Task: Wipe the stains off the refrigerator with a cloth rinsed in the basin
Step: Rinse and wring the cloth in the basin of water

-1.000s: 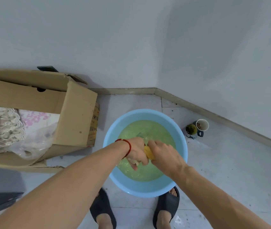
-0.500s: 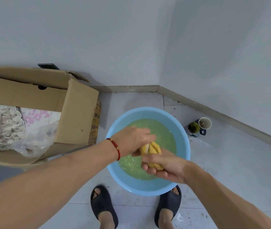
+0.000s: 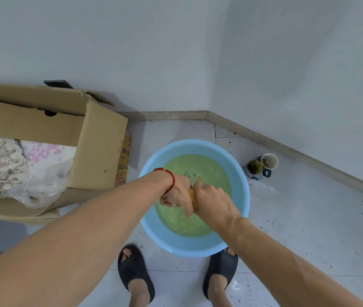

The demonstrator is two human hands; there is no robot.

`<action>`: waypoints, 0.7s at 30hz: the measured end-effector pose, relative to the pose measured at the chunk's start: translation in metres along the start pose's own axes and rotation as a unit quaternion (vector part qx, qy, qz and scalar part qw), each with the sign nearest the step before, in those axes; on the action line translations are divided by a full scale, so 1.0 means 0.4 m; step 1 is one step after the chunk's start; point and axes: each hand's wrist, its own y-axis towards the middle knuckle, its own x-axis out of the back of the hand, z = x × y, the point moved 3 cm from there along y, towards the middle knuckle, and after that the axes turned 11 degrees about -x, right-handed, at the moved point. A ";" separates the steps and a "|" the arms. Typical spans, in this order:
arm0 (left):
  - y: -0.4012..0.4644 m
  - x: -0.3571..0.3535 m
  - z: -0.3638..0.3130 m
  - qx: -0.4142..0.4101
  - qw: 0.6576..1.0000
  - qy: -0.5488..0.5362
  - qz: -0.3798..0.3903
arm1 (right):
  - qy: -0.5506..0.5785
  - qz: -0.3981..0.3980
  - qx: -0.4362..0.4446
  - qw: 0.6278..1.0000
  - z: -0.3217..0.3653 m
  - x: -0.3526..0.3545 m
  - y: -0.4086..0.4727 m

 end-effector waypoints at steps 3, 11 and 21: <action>-0.005 -0.018 0.000 -0.039 0.990 0.096 -0.097 | 0.131 0.143 -0.033 0.981 -0.030 0.005 -0.008; -0.095 -0.035 -0.052 -0.384 0.792 0.260 -0.398 | 0.705 0.443 -0.061 0.551 -0.086 -0.032 -0.064; -0.092 0.005 -0.105 -0.164 0.833 0.493 -0.190 | 0.457 0.317 -0.102 0.825 -0.040 0.003 -0.028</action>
